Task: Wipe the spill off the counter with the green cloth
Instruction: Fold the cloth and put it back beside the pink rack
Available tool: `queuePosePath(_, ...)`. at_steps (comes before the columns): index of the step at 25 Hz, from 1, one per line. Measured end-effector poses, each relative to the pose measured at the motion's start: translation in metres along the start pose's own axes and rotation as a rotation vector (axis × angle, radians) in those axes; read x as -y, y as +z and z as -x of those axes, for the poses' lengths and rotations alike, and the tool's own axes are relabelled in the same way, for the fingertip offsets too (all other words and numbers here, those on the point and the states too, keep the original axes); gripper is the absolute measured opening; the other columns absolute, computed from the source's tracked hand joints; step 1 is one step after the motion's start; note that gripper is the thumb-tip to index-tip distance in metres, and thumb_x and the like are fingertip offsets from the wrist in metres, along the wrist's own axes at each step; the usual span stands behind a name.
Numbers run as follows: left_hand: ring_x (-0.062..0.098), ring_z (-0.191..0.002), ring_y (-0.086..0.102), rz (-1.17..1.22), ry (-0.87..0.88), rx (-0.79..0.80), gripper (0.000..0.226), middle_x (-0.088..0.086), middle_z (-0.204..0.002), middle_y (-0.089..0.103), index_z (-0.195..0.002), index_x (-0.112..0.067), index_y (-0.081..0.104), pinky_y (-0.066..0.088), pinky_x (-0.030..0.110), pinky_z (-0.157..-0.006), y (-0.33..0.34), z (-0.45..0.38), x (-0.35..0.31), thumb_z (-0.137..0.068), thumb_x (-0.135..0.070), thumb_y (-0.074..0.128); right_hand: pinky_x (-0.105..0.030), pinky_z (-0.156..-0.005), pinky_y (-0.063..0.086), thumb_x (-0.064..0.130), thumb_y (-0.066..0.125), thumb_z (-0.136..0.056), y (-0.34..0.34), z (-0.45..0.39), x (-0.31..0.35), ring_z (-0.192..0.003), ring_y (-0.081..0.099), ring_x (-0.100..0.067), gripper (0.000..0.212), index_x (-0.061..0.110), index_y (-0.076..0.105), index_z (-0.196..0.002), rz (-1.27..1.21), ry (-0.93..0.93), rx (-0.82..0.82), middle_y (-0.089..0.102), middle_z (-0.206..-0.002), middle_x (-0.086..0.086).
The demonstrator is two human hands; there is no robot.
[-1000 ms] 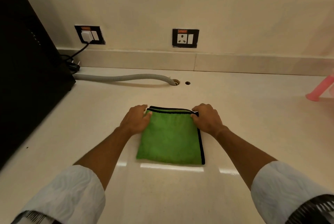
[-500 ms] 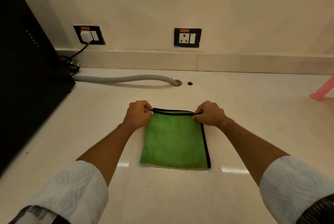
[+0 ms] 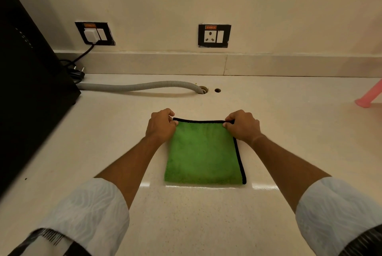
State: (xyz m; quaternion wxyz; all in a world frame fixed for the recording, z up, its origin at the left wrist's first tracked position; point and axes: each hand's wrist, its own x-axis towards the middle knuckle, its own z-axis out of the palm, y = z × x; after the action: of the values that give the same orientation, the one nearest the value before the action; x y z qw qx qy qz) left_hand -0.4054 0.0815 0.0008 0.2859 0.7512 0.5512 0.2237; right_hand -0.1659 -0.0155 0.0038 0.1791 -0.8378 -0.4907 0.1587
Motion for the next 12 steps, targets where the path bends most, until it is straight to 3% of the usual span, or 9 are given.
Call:
queuePosePath(2, 0.03, -0.12, 0.055, -0.107, 0.049, 0.07, 0.051, 0.015, -0.128, 0.06, -0.133, -0.01, 0.052, 0.046, 0.042, -0.1, 0.001, 0.007, 0.005, -0.087, -0.028, 0.066, -0.046, -0.102, 0.036, 0.039, 0.062, -0.09, 0.0, 0.007, -0.002, -0.122, 0.053, -0.027, 0.04, 0.019, 0.063, -0.124, 0.086, -0.029, -0.048, 0.064, -0.127, -0.004)
queuePosePath(5, 0.03, -0.135, 0.04, -0.268, 0.18, 0.1, 0.065, 0.015, -0.147, 0.044, -0.144, -0.01, 0.039, 0.035, 0.044, -0.111, -0.002, 0.024, 0.009, -0.089, -0.038, 0.06, -0.047, -0.099, 0.037, 0.04, 0.059, -0.091, -0.002, 0.023, -0.001, -0.123, 0.051, -0.029, 0.047, 0.016, 0.059, -0.131, 0.169, -0.084, -0.117, 0.06, -0.131, -0.009)
queuePosePath(12, 0.024, -0.141, 0.035, -0.369, 0.419, 0.154, 0.069, 0.01, -0.154, 0.037, -0.148, -0.013, 0.033, 0.029, 0.039, -0.114, -0.008, 0.085, 0.011, -0.089, -0.039, 0.057, -0.044, -0.102, 0.037, 0.034, 0.063, -0.09, 0.0, 0.086, -0.008, -0.125, 0.051, -0.029, 0.045, 0.012, 0.061, -0.13, 0.207, -0.351, -0.103, 0.057, -0.137, -0.01)
